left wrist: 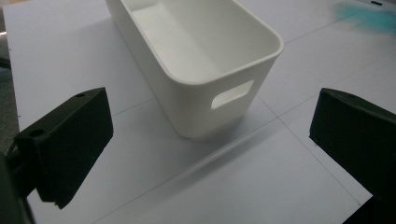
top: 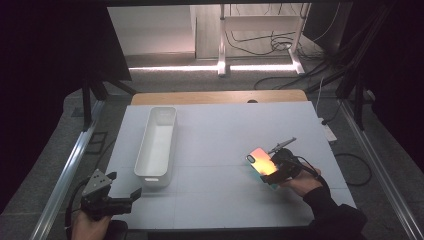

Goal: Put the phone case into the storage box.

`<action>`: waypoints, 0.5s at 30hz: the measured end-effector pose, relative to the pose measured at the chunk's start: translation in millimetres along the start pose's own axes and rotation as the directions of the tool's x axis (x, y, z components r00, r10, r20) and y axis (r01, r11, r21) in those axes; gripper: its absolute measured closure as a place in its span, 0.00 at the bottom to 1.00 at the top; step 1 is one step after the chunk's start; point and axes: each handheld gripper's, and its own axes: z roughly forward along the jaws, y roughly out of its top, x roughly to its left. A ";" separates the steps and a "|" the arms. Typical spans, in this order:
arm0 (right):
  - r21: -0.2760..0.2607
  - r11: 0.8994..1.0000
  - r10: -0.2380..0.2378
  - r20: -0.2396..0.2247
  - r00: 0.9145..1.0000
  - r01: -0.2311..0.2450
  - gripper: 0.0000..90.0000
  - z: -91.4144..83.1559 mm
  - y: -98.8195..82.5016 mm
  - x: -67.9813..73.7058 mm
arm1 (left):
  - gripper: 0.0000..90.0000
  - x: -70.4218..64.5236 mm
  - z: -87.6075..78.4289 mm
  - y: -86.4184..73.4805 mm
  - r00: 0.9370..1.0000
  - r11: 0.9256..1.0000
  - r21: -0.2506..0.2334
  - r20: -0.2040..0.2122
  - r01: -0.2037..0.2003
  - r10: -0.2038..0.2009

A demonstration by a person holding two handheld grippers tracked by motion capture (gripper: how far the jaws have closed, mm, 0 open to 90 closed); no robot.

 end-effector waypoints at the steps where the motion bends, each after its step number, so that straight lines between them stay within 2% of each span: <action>1: -0.006 1.000 -0.001 0.000 1.000 0.001 0.19 -1.0 0.0 -0.2 | 0.00 0.2 -0.1 0.0 1.000 1.000 -0.001 0.002 0.001 -0.001; 9: -0.062 0.998 -0.029 -0.014 0.999 0.029 0.19 -9.9 1.6 -0.2 | 0.00 -1.0 -0.7 3.0 1.000 0.999 -0.035 0.004 -0.026 0.026; 15: -0.096 0.995 -0.041 -0.026 0.999 0.038 0.19 -15.0 2.6 -0.9 | 0.00 -3.0 1.7 8.4 0.999 0.998 -0.044 0.026 -0.036 0.037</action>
